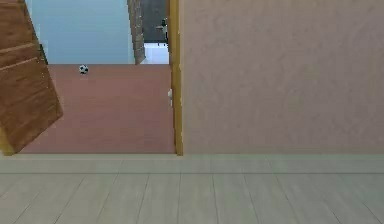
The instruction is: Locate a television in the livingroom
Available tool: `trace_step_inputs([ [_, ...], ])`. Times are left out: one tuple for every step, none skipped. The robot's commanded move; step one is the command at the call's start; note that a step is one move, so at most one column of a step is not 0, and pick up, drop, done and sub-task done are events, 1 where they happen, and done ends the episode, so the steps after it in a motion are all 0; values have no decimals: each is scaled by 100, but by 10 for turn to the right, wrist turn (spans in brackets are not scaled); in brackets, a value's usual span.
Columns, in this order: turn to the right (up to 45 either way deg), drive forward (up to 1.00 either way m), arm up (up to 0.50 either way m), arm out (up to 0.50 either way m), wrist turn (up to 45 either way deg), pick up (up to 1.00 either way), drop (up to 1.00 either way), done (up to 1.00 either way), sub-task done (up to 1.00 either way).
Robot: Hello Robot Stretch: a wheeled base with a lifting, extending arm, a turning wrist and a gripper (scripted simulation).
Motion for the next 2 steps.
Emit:
trace_step_inputs([
  [-270, 0, 0, 0, 0, 0, 0, 0, 0],
  [0, 100, 0, 0, 0, 0, 0, 0, 0],
])
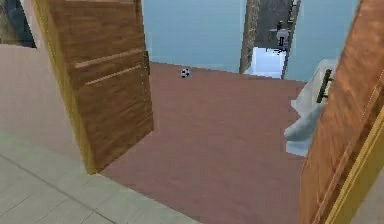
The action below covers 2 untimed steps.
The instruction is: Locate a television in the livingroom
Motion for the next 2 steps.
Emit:
trace_step_inputs([
  [0, 60, 0, 0, 0, 0, 0, 0, 0],
  [240, 0, 0, 0, 0, 0, 0, 0, 0],
])
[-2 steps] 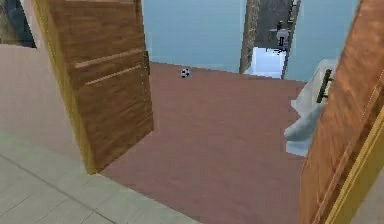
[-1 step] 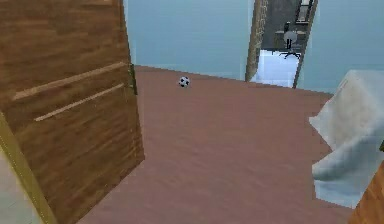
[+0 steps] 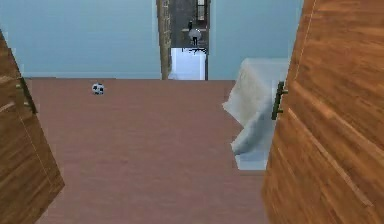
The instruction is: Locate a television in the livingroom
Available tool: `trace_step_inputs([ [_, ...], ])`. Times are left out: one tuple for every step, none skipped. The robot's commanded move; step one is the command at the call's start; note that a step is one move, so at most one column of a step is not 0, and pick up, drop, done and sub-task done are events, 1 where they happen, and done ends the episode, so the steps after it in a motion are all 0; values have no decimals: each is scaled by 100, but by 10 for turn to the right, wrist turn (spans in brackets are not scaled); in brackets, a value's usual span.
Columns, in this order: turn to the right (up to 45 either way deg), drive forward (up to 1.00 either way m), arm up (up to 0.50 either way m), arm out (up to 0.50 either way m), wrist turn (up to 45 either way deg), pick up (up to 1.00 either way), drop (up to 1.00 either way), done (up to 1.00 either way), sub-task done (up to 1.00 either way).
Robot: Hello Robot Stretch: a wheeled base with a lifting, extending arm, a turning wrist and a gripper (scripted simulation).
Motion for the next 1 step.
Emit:
trace_step_inputs([
  [0, 100, 0, 0, 0, 0, 0, 0, 0],
])
